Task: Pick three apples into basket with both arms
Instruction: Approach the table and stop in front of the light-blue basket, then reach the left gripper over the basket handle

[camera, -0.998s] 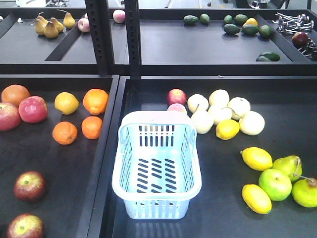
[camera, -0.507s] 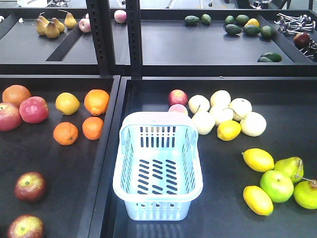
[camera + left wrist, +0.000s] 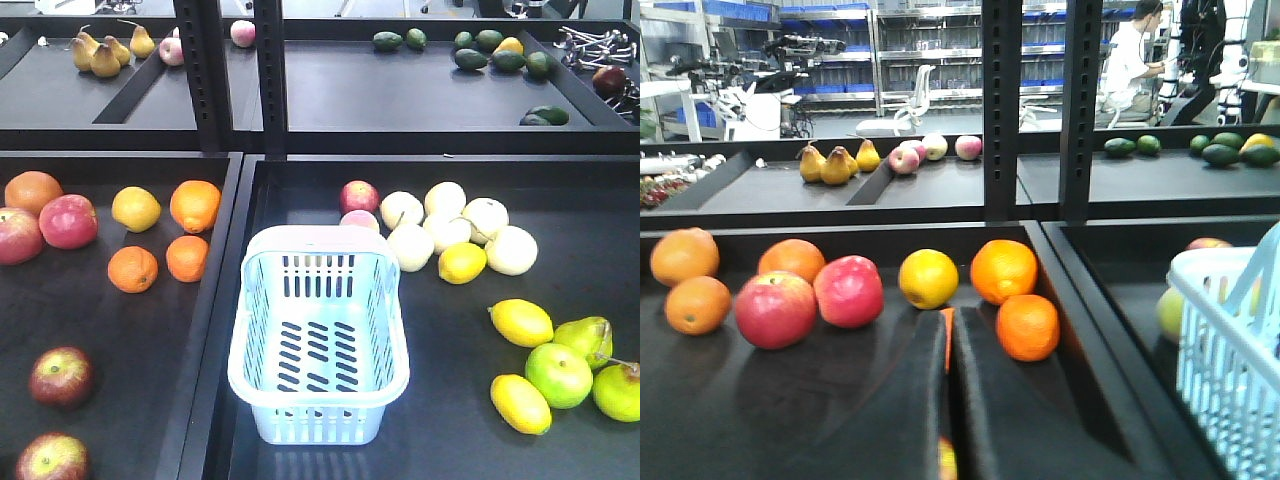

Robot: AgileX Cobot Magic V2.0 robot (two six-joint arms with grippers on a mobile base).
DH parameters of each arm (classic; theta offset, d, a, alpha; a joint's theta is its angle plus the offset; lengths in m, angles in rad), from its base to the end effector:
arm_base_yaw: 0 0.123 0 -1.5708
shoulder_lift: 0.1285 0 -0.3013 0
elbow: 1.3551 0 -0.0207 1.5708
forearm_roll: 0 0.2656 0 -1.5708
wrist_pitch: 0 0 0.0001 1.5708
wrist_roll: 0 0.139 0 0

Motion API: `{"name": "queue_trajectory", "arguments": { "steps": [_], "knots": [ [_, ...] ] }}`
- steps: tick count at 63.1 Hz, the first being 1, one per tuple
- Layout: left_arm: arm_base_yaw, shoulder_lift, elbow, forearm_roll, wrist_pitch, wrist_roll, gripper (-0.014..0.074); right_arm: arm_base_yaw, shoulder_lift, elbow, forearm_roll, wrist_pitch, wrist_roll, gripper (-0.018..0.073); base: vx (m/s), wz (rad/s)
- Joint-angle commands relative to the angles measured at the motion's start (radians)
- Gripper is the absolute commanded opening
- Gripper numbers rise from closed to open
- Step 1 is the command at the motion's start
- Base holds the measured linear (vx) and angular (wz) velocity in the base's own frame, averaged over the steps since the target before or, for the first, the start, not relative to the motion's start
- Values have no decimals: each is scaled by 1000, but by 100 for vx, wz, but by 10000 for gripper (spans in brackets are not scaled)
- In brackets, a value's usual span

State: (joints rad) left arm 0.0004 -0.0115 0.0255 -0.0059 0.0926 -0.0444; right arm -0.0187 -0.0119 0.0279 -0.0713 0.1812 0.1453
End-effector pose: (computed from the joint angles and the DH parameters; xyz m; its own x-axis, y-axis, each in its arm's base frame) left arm 0.1031 0.0000 0.1954 -0.0194 -0.0503 -0.9985 -0.0008 0.9987 -0.0503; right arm 0.1023 -0.0037 0.1823 -0.1066 0.0771 -0.9913 0.0396 0.9965 0.0732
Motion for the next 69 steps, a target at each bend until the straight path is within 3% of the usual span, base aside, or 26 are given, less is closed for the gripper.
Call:
{"name": "queue_trajectory", "arguments": {
  "steps": [1,6,13,22,27,36,40,45,51,60,69],
  "knots": [
    [-2,-16,6,-115,-86,-93,-6,-5,-13,14,-11,-77,-4,-9,0,0],
    [-2,-16,6,-251,-98,-211,-6,-5,-13,14,-11,-77,-4,-9,0,0],
    [-2,-16,6,-403,-100,-311,-6,-5,-13,14,-11,-77,-4,-9,0,0],
    [-2,-16,3,-495,-107,-330,-6,-5,-13,14,-11,-77,-4,-9,0,0],
    [-2,-16,-5,-595,-113,-331,-6,-5,-13,14,-11,-77,-4,-9,0,0],
    [-6,-16,-6,-950,-152,-419,-6,-5,-13,14,-11,-77,-4,-9,0,0],
    [-9,-16,-17,-1056,-157,-422,-6,-5,-13,14,-11,-77,-4,-9,0,0],
    [-9,-16,-72,-1078,-140,-369,-6,-5,-13,14,-11,-77,-4,-9,0,0],
    [-9,-14,-174,-1073,-131,-242,-6,-5,-13,14,-11,-77,-4,-9,0,0],
    [-9,38,-341,-1072,-105,44,-6,-5,-13,14,-11,-77,-4,-9,0,0],
    [-9,185,-514,-1072,49,288,-6,-5,-13,14,-11,-77,-4,-9,0,0]
  ]
}}
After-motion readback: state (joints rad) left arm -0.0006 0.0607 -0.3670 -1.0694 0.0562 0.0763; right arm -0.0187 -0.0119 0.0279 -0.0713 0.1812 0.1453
